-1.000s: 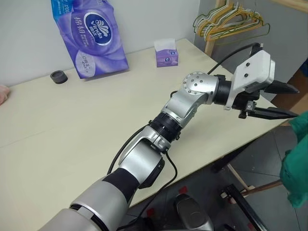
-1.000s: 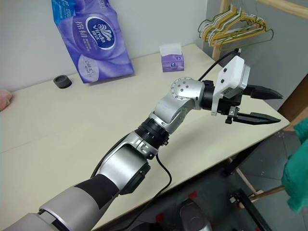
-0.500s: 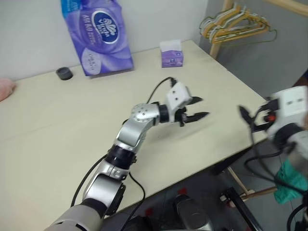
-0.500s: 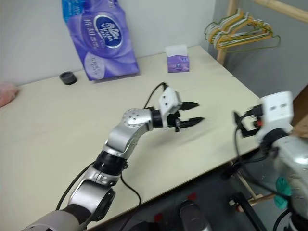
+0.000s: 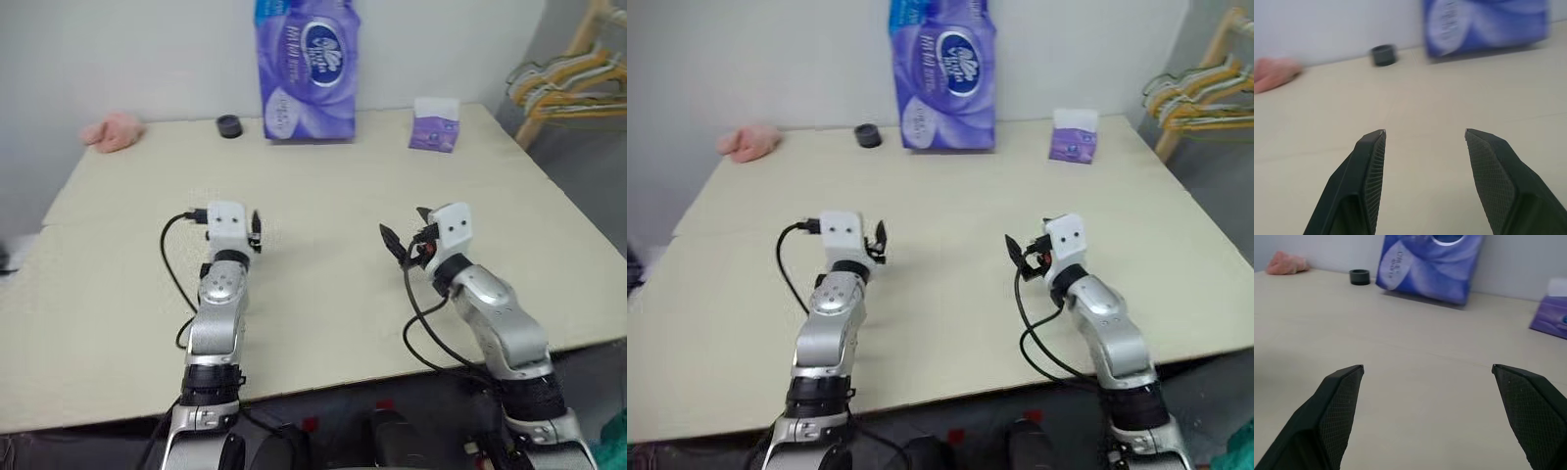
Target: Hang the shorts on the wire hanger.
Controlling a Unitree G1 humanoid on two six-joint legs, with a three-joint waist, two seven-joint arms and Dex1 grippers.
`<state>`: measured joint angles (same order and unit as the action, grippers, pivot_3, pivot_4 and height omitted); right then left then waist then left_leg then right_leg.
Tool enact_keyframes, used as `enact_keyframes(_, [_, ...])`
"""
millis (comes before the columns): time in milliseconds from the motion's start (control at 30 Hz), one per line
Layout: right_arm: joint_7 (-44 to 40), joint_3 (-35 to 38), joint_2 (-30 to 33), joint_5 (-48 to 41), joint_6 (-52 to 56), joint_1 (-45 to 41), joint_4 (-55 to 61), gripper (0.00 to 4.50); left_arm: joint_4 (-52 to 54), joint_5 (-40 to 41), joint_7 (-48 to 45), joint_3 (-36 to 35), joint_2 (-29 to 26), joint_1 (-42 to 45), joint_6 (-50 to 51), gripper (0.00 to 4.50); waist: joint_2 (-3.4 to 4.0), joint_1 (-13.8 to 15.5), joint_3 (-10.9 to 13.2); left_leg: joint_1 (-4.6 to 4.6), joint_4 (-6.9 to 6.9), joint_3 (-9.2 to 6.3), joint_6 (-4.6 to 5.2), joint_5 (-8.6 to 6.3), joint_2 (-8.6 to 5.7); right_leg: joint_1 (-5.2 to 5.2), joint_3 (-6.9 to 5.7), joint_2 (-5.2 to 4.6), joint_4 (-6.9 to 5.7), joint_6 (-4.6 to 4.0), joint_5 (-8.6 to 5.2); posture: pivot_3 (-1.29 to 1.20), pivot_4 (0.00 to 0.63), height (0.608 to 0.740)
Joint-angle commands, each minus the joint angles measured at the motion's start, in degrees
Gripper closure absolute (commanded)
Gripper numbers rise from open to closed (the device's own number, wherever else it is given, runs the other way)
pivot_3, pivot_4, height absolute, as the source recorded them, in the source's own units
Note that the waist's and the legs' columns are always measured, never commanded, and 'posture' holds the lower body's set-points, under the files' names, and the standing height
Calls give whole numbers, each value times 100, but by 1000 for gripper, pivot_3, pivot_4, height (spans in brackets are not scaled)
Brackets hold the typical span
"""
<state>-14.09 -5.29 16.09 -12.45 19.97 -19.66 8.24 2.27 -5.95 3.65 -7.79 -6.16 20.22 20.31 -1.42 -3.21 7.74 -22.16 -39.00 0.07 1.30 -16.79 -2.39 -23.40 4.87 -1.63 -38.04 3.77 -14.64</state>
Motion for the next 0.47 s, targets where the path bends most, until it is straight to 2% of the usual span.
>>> enact_keyframes(33, [31,105,-226,167,-542,-210,-475,18,301,26,75,3,27,-210,-288,1773,-6,209,-18,0,0,-6,-4,3,1,2,-8,0,0,-3,2,82,71,740])
enact_keyframes(167, [102,256,-397,234,-753,-282,-826,18,273,226,-133,44,16,-364,-432,1773,-14,468,-24,-4,0,-23,-6,20,1,9,-71,-9,12,-29,17,106,72,740])
enact_keyframes(467, [77,431,-529,287,-955,-218,-990,18,88,519,-539,131,-75,-262,-561,1773,-8,468,-34,-11,5,-81,-43,60,6,16,-111,8,1,-61,35,111,76,740])
